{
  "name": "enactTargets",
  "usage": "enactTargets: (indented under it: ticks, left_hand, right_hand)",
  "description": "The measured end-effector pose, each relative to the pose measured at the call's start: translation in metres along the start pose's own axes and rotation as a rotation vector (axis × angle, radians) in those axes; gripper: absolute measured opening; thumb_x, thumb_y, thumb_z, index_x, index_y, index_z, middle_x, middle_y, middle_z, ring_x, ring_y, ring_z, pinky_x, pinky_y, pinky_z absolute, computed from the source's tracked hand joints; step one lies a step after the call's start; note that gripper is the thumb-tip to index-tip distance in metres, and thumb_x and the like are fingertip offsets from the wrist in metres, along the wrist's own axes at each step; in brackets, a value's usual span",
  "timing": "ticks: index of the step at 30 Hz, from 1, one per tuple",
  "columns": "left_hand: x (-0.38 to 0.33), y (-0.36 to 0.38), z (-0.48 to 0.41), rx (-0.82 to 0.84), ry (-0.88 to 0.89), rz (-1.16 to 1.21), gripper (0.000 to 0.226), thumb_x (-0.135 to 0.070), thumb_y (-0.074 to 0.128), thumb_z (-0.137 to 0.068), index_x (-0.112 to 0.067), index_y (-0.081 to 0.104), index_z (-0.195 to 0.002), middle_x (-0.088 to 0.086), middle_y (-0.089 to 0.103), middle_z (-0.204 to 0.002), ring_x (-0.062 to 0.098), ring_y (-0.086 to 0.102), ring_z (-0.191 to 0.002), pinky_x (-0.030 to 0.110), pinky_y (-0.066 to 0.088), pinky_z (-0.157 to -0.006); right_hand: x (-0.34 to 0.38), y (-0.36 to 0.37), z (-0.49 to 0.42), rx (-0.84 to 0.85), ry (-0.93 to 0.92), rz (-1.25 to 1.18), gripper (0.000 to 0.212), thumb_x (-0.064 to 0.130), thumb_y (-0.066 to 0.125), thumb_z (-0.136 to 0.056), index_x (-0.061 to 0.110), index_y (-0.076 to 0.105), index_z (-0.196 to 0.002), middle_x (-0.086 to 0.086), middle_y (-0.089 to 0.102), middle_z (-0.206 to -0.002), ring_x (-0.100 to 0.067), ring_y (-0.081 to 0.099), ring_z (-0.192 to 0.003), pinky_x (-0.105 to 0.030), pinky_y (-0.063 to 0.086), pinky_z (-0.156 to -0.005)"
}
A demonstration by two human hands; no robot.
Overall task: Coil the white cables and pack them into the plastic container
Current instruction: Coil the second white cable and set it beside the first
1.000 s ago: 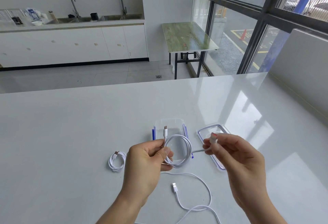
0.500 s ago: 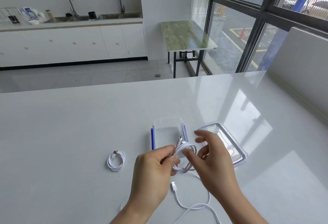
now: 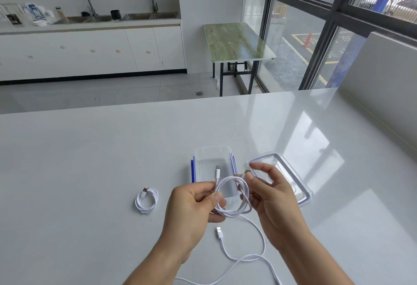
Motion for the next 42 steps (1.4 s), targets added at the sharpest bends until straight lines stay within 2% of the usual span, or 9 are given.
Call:
enactTargets:
  ticks: [5,11,14,17,25,31,33,37,42]
  left_hand:
    - [0.004,0.000,0.000,-0.026,-0.034,0.092,0.035,0.002,0.064,-0.092,-0.026,0.082,-0.079,0.012,0.075,-0.070,0.020,0.068,-0.058,0.033,0.061,-0.061]
    - [0.007,-0.011,-0.001,-0.093,-0.066,0.210,0.021,0.003,0.064,-0.090,-0.009,0.081,-0.086,0.014,0.075,-0.071,0.024,0.069,-0.060,0.033,0.061,-0.060]
    - [0.010,-0.013,-0.002,-0.119,-0.090,0.264,0.019,0.003,0.064,-0.090,-0.007,0.080,-0.085,0.014,0.074,-0.071,0.027,0.068,-0.061,0.031,0.060,-0.059]
    - [0.010,-0.012,-0.005,-0.075,-0.112,0.352,0.017,0.001,0.065,-0.089,-0.005,0.080,-0.086,0.014,0.073,-0.074,0.026,0.068,-0.062,0.032,0.060,-0.061]
    - [0.017,-0.009,-0.002,-0.038,-0.134,0.338,0.018,0.001,0.066,-0.088,-0.009,0.081,-0.088,0.016,0.075,-0.076,0.025,0.070,-0.063,0.032,0.060,-0.060]
    - [0.015,-0.009,-0.003,-0.093,-0.108,0.131,0.016,-0.002,0.071,-0.087,-0.015,0.081,-0.086,0.015,0.077,-0.071,0.025,0.070,-0.055,0.031,0.059,-0.055]
    - [0.013,-0.010,-0.005,-0.099,-0.083,0.050,0.017,-0.003,0.072,-0.086,-0.017,0.080,-0.088,0.012,0.077,-0.069,0.025,0.070,-0.054,0.035,0.061,-0.057]
    - [0.011,-0.012,-0.008,-0.108,-0.018,-0.119,0.041,-0.006,0.072,-0.086,-0.042,0.078,-0.068,0.004,0.076,-0.066,0.025,0.071,-0.054,0.037,0.063,-0.060]
    - [0.012,-0.005,-0.006,-0.077,0.001,-0.122,0.029,-0.007,0.072,-0.085,-0.035,0.074,-0.079,0.002,0.077,-0.068,0.022,0.075,-0.060,0.040,0.064,-0.060]
  right_hand:
    - [0.005,-0.005,-0.004,-0.117,-0.098,-0.026,0.052,0.021,0.083,-0.064,0.006,0.069,-0.111,-0.018,0.076,-0.095,-0.025,0.072,-0.080,-0.034,0.056,-0.072]
    - [0.004,-0.012,0.001,-0.217,-0.241,0.082,0.022,0.022,0.087,-0.064,0.012,0.073,-0.077,-0.006,0.070,-0.071,-0.018,0.059,-0.058,-0.029,0.051,-0.059]
    - [0.010,-0.010,0.005,-0.196,-0.395,0.195,0.017,0.012,0.085,-0.075,0.011,0.068,-0.073,-0.003,0.068,-0.064,-0.020,0.062,-0.055,-0.027,0.053,-0.054]
    - [0.009,-0.014,0.000,-0.214,-0.335,0.108,0.017,0.009,0.080,-0.080,0.014,0.067,-0.072,-0.008,0.066,-0.067,-0.025,0.065,-0.056,-0.030,0.055,-0.054]
    - [0.003,-0.005,-0.010,0.055,-0.046,0.001,0.026,0.013,0.078,-0.073,0.003,0.069,-0.096,-0.018,0.068,-0.088,-0.029,0.067,-0.074,-0.034,0.060,-0.068]
    - [0.003,-0.001,-0.007,0.081,-0.151,0.030,0.024,0.011,0.080,-0.071,0.010,0.076,-0.095,-0.013,0.070,-0.086,-0.024,0.069,-0.076,-0.026,0.057,-0.066]
    - [0.003,0.003,-0.004,0.122,-0.149,0.125,0.026,0.017,0.079,-0.073,0.015,0.078,-0.099,-0.008,0.077,-0.091,-0.021,0.073,-0.082,-0.026,0.058,-0.069]
    - [0.002,0.006,-0.003,0.168,-0.140,0.474,0.042,0.012,0.081,-0.081,0.021,0.071,-0.120,0.001,0.078,-0.101,-0.019,0.072,-0.087,-0.039,0.058,-0.084]
    - [0.001,0.011,-0.004,0.192,-0.160,0.646,0.052,0.013,0.079,-0.084,0.027,0.062,-0.130,0.002,0.078,-0.099,-0.020,0.073,-0.091,-0.039,0.059,-0.086]
Point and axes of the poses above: each hand's wrist, its own z-axis away from the middle knuckle, its own y-axis out of the palm, x = y × z, the point moved 4 cm from there along -z, towards the middle knuckle
